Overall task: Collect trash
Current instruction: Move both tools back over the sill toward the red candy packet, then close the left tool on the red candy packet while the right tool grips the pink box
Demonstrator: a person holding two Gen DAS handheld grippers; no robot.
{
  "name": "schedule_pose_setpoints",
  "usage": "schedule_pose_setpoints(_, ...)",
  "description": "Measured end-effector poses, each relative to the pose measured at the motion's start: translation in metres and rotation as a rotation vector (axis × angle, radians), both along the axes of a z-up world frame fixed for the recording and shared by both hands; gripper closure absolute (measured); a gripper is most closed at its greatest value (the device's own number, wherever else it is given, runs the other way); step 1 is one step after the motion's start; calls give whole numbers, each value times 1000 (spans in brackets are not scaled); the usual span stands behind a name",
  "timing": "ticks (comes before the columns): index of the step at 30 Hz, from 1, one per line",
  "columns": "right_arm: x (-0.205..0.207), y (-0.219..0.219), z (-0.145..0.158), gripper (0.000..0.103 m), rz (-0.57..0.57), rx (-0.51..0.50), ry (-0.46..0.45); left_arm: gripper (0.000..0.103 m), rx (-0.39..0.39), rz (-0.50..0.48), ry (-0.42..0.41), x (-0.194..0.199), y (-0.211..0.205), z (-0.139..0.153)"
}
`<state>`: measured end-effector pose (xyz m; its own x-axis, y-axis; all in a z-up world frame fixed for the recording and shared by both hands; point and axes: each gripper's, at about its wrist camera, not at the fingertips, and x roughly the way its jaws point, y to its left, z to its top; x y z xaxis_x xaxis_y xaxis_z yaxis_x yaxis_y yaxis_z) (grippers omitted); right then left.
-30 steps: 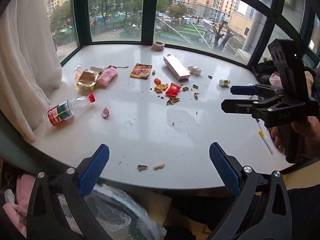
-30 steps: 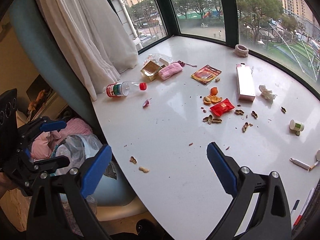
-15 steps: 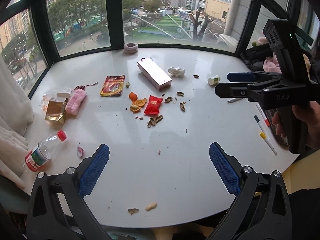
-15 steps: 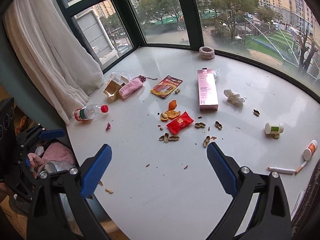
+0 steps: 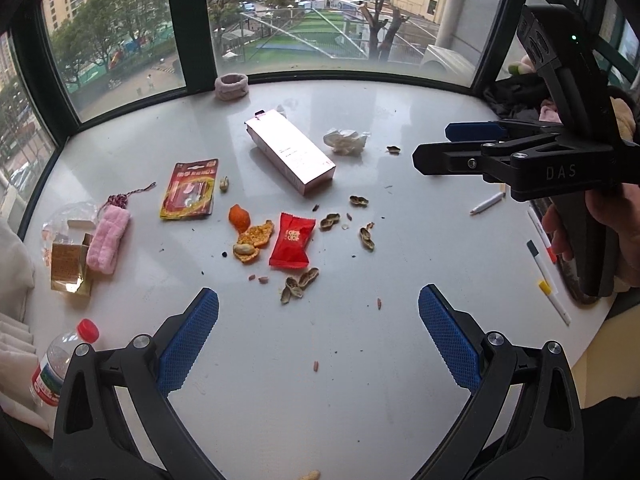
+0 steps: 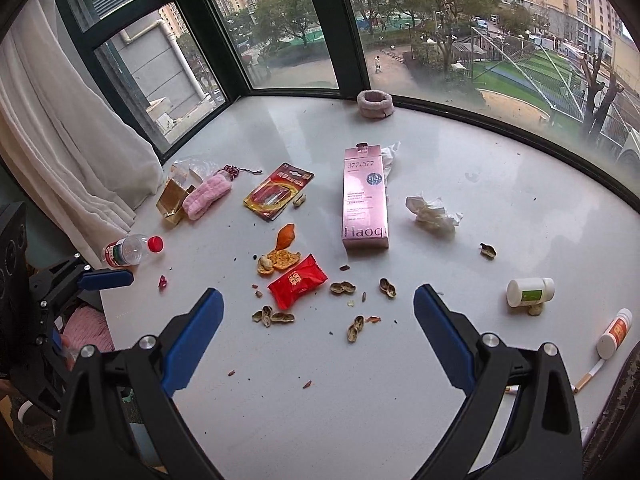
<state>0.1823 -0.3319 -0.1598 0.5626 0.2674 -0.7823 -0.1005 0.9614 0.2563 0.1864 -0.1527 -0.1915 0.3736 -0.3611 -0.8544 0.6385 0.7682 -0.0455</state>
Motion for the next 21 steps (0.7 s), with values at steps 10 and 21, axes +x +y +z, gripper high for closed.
schedule_pose_setpoints(10,48,-13,-19,10,33,-28,27,6,17,0,28,44,-13,-25)
schedule_pose_setpoints(21,99,-1,-49,10,135,-82,60,6,48,-15,71,88,-21,-68)
